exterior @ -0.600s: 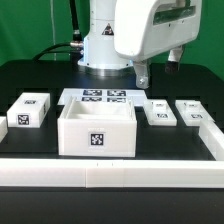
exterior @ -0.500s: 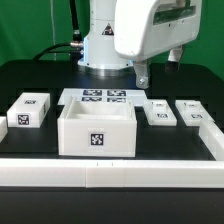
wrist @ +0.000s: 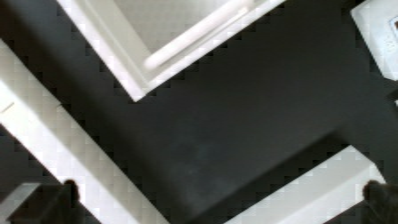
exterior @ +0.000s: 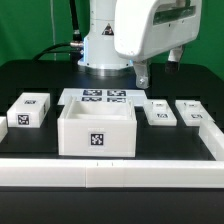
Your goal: Assemble cabinet
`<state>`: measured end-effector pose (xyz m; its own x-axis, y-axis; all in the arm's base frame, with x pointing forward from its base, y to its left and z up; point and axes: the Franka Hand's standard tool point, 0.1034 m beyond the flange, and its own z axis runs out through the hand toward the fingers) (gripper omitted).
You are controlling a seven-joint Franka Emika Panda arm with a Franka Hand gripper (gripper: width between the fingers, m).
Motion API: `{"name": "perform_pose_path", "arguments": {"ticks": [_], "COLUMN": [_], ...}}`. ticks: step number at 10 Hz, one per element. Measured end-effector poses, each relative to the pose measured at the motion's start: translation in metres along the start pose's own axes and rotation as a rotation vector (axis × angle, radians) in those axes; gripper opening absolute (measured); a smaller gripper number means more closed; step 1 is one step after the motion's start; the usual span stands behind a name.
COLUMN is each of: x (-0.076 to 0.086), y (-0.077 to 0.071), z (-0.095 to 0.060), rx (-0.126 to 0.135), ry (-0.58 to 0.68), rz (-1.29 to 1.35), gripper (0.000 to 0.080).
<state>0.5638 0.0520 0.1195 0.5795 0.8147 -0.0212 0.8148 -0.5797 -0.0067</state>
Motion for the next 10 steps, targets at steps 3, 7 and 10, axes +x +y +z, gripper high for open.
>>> {"name": "perform_pose_path", "arguments": {"ticks": [3, 7, 10], "x": [-0.006, -0.042, -0.048], "y": [0.000, -0.002, -0.001], "z": [0.006, 0.020, 0.026], "rx": [-0.020, -0.023, -0.046], "ry": [0.017, 0.000, 0.012], "rz": [-0.084, -0.381, -0.527], "gripper": [0.0798, 0.0798, 0.0798]}}
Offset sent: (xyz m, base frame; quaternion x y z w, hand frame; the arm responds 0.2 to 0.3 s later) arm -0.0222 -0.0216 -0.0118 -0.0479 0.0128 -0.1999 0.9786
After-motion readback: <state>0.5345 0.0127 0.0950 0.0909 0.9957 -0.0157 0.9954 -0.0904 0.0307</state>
